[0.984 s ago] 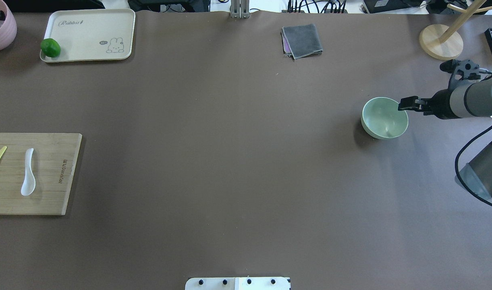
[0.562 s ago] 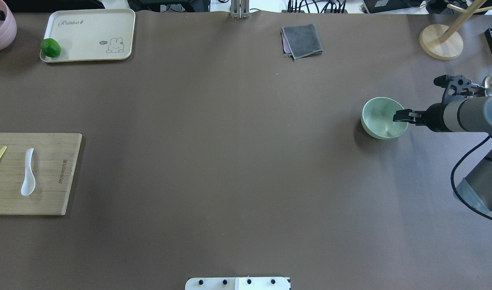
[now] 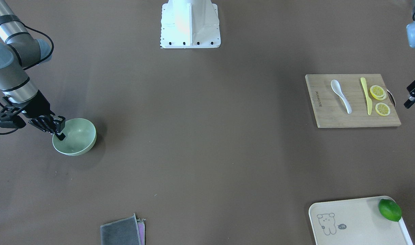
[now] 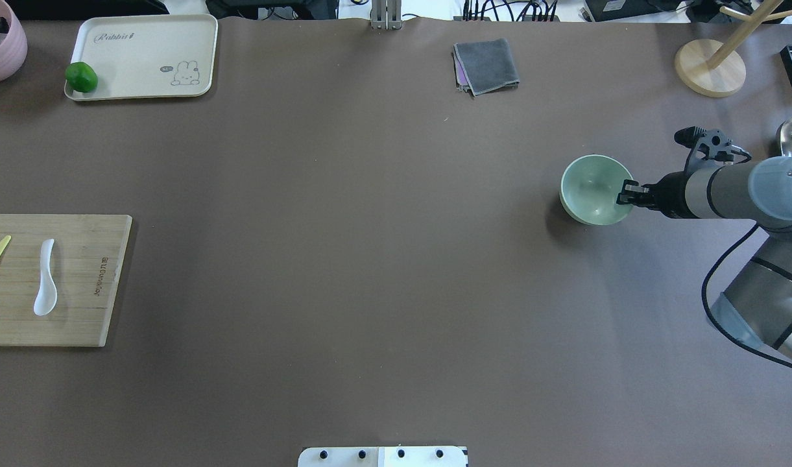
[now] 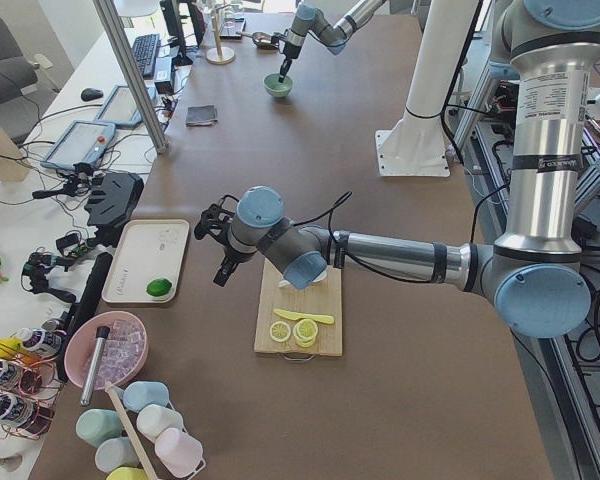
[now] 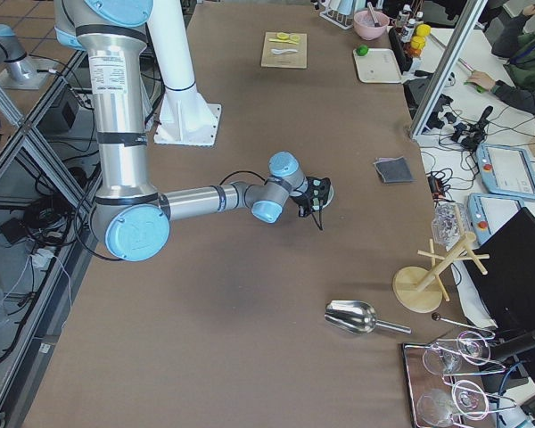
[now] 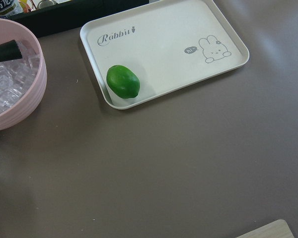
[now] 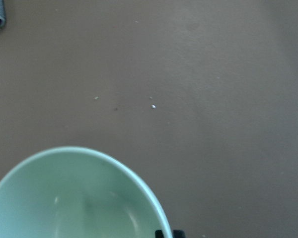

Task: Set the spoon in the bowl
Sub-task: 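Slide the pale green bowl with the right gripper toward the table center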

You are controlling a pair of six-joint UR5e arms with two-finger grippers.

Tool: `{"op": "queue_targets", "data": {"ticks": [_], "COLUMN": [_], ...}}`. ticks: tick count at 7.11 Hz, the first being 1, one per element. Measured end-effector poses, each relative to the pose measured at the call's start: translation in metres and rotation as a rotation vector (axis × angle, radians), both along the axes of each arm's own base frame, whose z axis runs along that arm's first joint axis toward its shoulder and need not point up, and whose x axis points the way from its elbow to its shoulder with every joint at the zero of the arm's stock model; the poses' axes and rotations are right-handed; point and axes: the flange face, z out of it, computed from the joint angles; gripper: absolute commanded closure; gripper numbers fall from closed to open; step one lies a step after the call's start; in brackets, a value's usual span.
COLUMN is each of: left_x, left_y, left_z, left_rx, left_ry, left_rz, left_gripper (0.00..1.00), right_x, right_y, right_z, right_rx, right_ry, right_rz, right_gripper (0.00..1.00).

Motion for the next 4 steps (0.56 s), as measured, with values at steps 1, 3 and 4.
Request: {"op": "queue_targets", "data": {"ticks": [1,3,4], "left_x": [0.000,0.001,0.002], "left_y": [0.000,0.000,0.000], "left_z": [0.000,-0.001,-0.001], "left_rx": [0.000,0.001,0.002], "left_ry": [0.000,0.001,0.001], "left_rz": [0.001,0.002,0.003], "left_gripper": [0.02,0.02,0.02], "right_x": [-0.020,-0.088,-0.138], "right_y": [-0.010,-0.015,-0.007], "right_z": [-0.034,-0.123,-0.178], "right_rx": [-0.016,-0.079,-0.132], "right_ry": [-0.032,-0.052,-0.036], "right_rz": [0.010,0.027,0.045], "right_gripper": [1.00,1.00,1.00]}}
